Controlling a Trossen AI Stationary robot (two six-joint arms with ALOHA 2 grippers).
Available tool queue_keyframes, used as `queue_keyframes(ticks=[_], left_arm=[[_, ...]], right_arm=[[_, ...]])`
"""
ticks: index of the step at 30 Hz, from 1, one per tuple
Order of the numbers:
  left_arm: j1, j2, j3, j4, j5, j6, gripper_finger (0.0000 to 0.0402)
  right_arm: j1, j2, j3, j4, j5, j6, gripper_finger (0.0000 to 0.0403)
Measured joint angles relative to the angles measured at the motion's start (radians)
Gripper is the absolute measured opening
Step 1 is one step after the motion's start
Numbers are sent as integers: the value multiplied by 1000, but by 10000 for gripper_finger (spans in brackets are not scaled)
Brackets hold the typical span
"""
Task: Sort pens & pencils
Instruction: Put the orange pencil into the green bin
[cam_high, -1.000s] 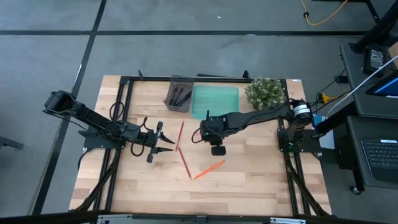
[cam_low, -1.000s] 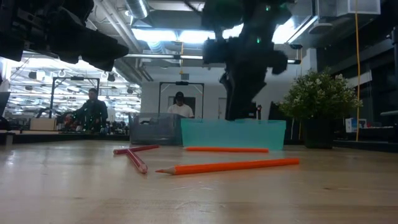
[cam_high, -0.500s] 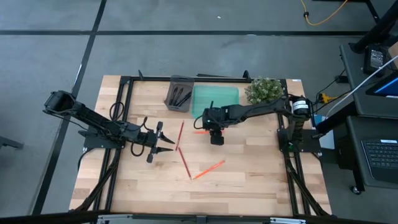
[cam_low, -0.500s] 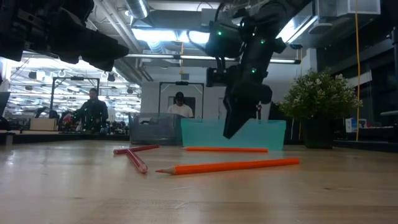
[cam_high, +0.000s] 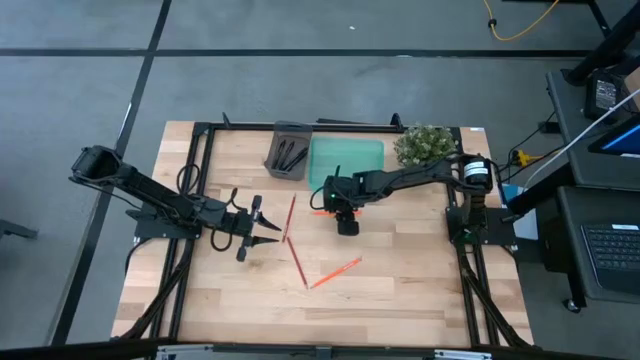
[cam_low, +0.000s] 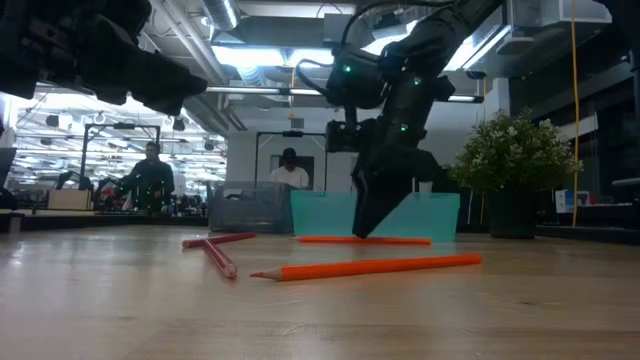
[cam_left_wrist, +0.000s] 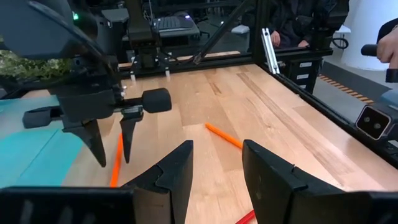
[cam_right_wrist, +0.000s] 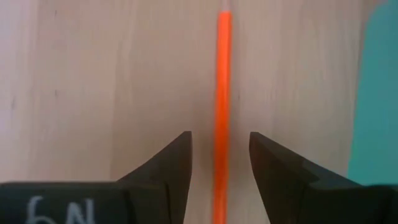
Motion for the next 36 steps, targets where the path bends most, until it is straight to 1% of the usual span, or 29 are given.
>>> queue_keyframes(ticks=[17, 30, 33, 36], left_arm=[[4, 0, 0, -10, -16, -7, 132], [4, 0, 0, -6, -15, -28, 132], [4, 0, 0, -6, -15, -29, 132], [4, 0, 0, -6, -15, -29, 132]], right_arm=[[2, 38, 6, -24, -8, 2, 160], [32, 59, 7, -51, 3, 59, 160], [37, 59, 6, -52, 3, 61, 153], [39, 59, 5, -52, 2, 62, 137]])
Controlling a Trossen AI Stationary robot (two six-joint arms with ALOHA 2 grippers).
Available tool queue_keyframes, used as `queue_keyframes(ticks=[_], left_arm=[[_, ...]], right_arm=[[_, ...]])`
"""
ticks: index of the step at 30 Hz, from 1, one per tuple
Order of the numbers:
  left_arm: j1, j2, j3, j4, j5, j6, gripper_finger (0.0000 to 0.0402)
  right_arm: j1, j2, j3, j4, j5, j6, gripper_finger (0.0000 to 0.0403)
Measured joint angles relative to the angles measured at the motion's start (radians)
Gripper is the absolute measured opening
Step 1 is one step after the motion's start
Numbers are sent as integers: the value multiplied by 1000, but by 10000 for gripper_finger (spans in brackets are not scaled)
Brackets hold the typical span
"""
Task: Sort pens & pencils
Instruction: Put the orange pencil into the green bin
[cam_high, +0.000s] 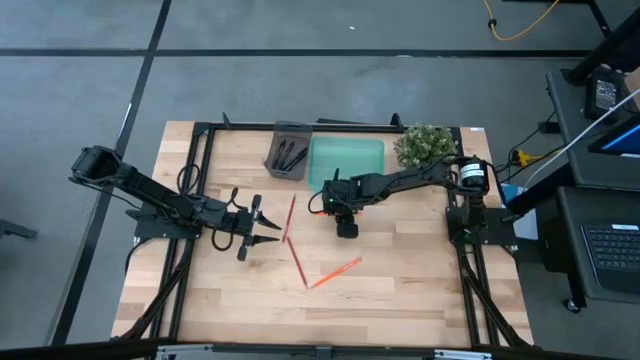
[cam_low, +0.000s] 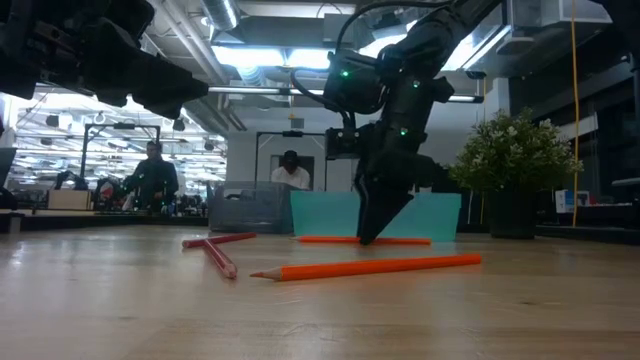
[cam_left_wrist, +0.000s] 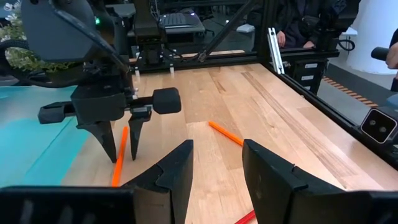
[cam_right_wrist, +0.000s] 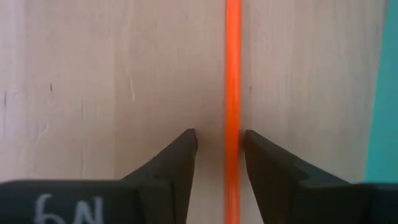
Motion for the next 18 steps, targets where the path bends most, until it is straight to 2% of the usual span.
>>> queue_keyframes(ticks=[13, 18], left_arm=[[0, 0, 0, 0, 0, 0, 132], [0, 0, 0, 0, 0, 0, 132]], right_arm=[[0, 1, 9, -11, -11, -5, 87], [1, 1, 9, -12, -11, -5, 55]])
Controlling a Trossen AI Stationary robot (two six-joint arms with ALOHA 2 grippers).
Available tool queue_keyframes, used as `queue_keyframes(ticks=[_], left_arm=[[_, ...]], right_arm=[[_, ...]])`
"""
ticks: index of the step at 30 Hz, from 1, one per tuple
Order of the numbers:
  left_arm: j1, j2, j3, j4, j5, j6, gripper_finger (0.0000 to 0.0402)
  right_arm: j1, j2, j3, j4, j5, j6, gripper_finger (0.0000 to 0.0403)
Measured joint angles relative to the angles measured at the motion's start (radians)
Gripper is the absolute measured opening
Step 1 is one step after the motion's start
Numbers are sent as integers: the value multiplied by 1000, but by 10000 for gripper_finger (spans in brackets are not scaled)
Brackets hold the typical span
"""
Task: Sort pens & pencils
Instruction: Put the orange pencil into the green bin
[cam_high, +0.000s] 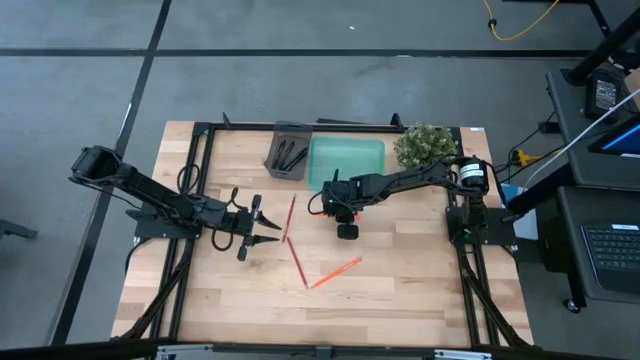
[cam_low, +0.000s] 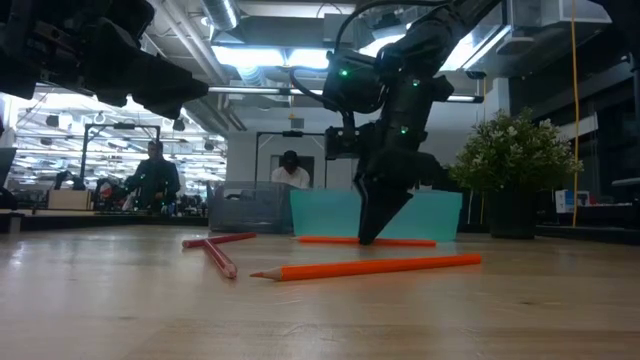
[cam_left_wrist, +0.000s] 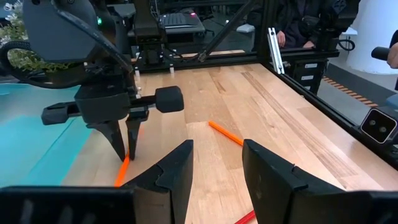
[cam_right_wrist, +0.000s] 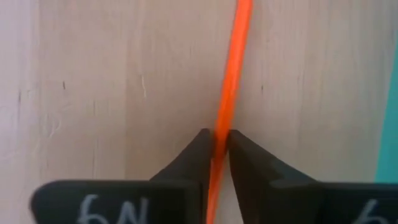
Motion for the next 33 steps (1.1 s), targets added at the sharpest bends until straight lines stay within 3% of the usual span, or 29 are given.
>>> queue_keyframes(ticks=[7, 24, 33], left_arm=[[0, 0, 0, 0, 0, 0, 132], [0, 0, 0, 0, 0, 0, 132], [0, 0, 0, 0, 0, 1, 132]], right_arm=[[0, 0, 0, -1, 1, -2, 22], [4, 0, 1, -1, 0, 1, 25], [38, 10, 87, -91, 10, 0, 22]])
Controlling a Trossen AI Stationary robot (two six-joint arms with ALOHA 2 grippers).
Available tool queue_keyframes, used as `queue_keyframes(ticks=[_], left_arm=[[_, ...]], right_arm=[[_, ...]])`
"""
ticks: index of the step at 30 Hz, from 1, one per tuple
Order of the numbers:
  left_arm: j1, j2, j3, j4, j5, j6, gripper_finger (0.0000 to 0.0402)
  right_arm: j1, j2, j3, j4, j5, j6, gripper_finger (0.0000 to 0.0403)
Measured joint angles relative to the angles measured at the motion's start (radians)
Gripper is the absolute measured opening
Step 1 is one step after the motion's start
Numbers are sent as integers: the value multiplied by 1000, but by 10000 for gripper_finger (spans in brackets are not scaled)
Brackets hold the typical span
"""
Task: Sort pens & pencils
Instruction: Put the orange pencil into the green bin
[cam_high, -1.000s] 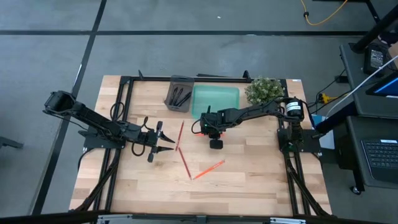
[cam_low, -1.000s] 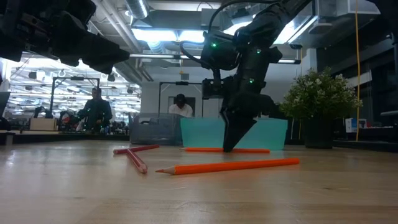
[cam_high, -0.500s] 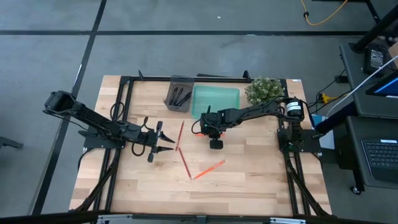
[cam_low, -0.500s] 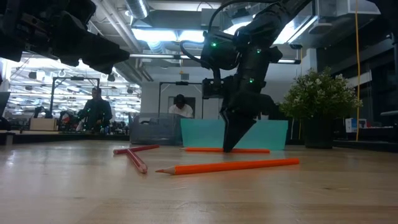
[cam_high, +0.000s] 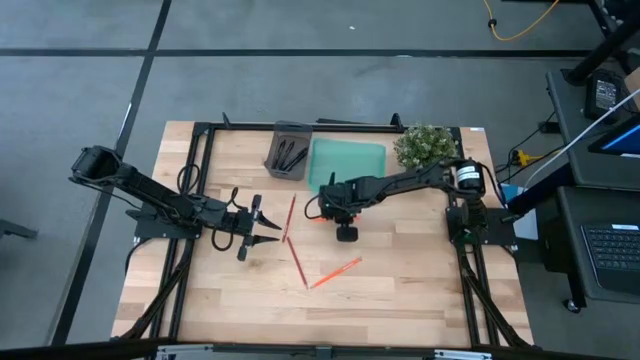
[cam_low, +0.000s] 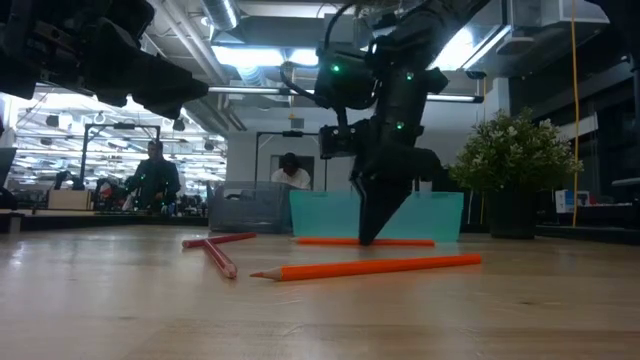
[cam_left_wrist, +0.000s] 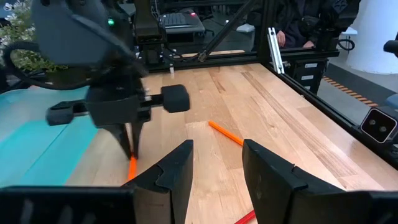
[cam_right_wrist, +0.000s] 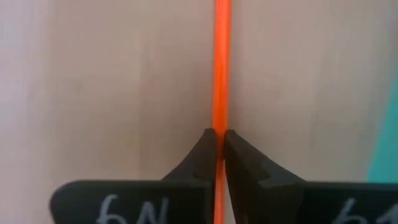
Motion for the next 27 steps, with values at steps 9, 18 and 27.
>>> queue_keyframes(ticks=[9, 18, 27], left_arm=[[0, 0, 0, 0, 0, 0, 132], [0, 0, 0, 0, 0, -1, 132], [0, 0, 0, 0, 0, -3, 132]], right_arm=[[39, 2, 31, -39, -3, 0, 16], [57, -1, 33, -36, 5, 9, 5], [57, -3, 34, -35, -37, 43, 19]])
